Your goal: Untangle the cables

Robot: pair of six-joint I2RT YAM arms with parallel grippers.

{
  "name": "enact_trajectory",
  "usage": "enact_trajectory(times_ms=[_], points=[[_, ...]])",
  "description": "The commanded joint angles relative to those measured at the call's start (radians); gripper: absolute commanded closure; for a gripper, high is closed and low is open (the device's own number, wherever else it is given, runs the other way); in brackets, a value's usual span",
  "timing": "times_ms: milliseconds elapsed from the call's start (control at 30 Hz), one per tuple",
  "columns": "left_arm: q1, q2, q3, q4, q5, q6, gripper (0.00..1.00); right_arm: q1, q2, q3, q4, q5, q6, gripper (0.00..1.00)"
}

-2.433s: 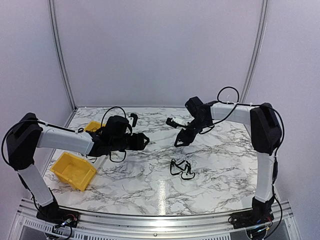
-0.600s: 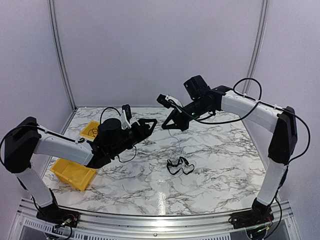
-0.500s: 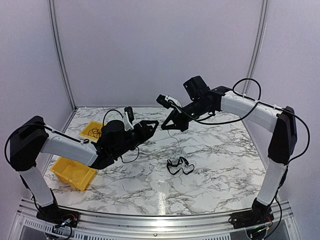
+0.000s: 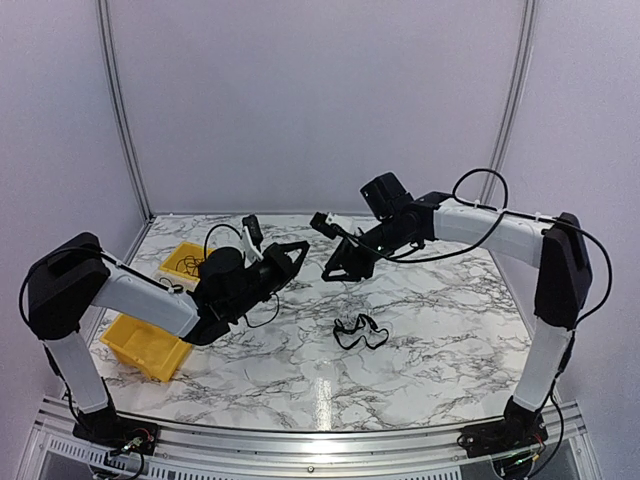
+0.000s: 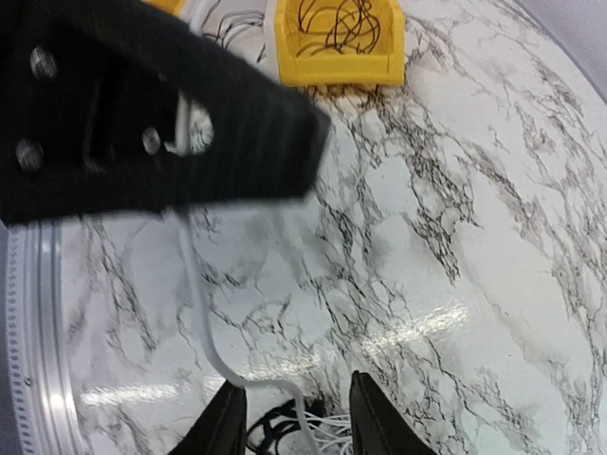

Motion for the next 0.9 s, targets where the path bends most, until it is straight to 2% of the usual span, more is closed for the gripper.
enact_trajectory(times_ms=[0,100,200,367,433,533,567,700,867], points=[[0.006,-0.076,-0.101,0.036,-0.080,-0.010,1.00,0.009,0.035,-0.124,0.092,0.192,-0.038,0.56],[0.007,-0.103,-0.140,-0.026,-0.107,-0.008,1.00,0.008,0.051,-0.202,0.152,0.254,-0.052,0.51],[0.006,-0.127,-0.141,-0.081,-0.091,0.032,1.00,0.009,0.081,-0.247,0.179,0.290,-0.058,0.50],[0.007,-0.211,-0.136,-0.196,-0.117,0.132,1.00,0.009,0.097,-0.321,0.234,0.354,-0.067,0.55],[0.007,-0.275,-0.136,-0.267,-0.151,0.190,1.00,0.006,0.092,-0.351,0.255,0.374,-0.070,0.60],[0.007,-0.434,-0.163,-0.345,-0.243,0.314,1.00,0.001,0.092,-0.385,0.276,0.375,-0.077,0.82],[0.006,-0.489,-0.171,-0.369,-0.281,0.359,1.00,-0.005,0.096,-0.389,0.276,0.374,-0.078,0.86],[0.007,-0.689,-0.122,-0.562,-0.450,0.571,1.00,-0.032,0.112,-0.390,0.278,0.360,-0.069,0.86],[0.007,-0.832,0.065,-0.790,-0.597,0.857,1.00,-0.070,0.130,-0.368,0.259,0.340,-0.057,0.84]])
